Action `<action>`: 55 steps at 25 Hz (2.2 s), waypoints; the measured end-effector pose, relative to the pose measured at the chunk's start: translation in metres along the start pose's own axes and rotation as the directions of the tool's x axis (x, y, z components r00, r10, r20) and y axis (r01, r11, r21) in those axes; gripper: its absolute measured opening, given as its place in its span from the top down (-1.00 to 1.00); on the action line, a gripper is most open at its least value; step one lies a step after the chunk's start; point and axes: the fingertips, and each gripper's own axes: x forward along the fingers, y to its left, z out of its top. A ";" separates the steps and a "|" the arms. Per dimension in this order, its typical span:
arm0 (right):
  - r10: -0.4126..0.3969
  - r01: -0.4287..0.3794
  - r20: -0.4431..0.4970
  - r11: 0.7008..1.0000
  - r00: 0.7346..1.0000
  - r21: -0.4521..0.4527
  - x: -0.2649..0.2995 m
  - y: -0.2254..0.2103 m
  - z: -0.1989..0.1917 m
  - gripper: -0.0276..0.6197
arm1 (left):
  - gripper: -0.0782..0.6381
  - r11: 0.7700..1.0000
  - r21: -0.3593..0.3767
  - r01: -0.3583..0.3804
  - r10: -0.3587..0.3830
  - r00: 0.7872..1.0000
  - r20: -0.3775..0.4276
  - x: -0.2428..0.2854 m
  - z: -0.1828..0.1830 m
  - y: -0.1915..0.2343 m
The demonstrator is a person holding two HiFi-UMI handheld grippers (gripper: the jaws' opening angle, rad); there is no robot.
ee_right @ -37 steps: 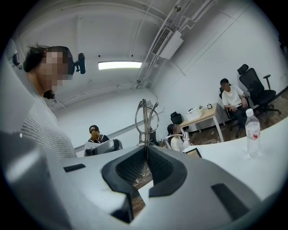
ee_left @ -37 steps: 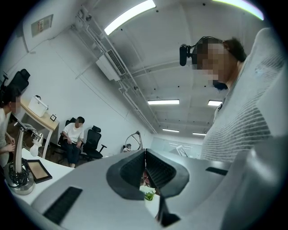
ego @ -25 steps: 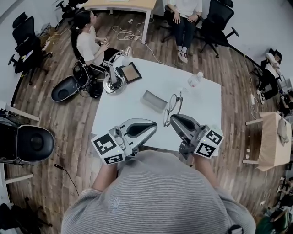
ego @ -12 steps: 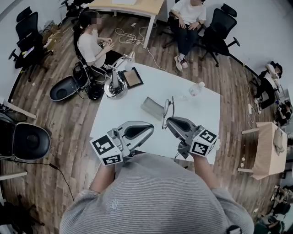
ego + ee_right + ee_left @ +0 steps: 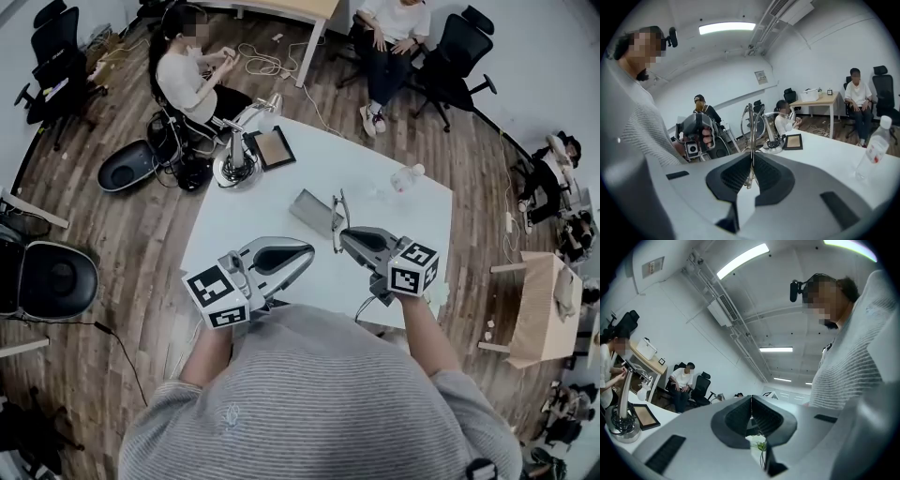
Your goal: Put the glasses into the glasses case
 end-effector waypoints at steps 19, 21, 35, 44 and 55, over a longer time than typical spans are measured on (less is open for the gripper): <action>0.038 -0.071 -0.504 0.996 0.863 -0.046 0.061 -0.092 -0.085 0.82 | 0.75 0.999 -0.033 -0.002 0.001 0.999 -0.046 0.005 -0.018 0.017; 0.033 -0.079 -0.552 0.995 0.833 -0.059 0.067 -0.100 -0.091 0.82 | 0.75 1.000 -0.030 -0.003 0.001 0.999 -0.049 0.007 -0.020 0.019; -0.010 -0.106 -0.756 0.989 0.655 -0.105 0.099 -0.142 -0.129 0.82 | 0.75 0.997 -0.076 -0.009 0.002 0.996 -0.089 0.004 -0.036 0.029; -0.063 -0.044 -0.779 0.992 0.624 -0.115 0.107 -0.163 -0.145 0.82 | 0.75 0.996 -0.091 -0.022 0.013 0.995 -0.098 0.009 -0.032 0.039; -0.140 0.026 -0.779 0.987 0.612 -0.157 0.115 -0.178 -0.154 0.82 | 0.75 0.994 -0.111 -0.021 0.008 0.992 -0.125 0.013 -0.037 0.044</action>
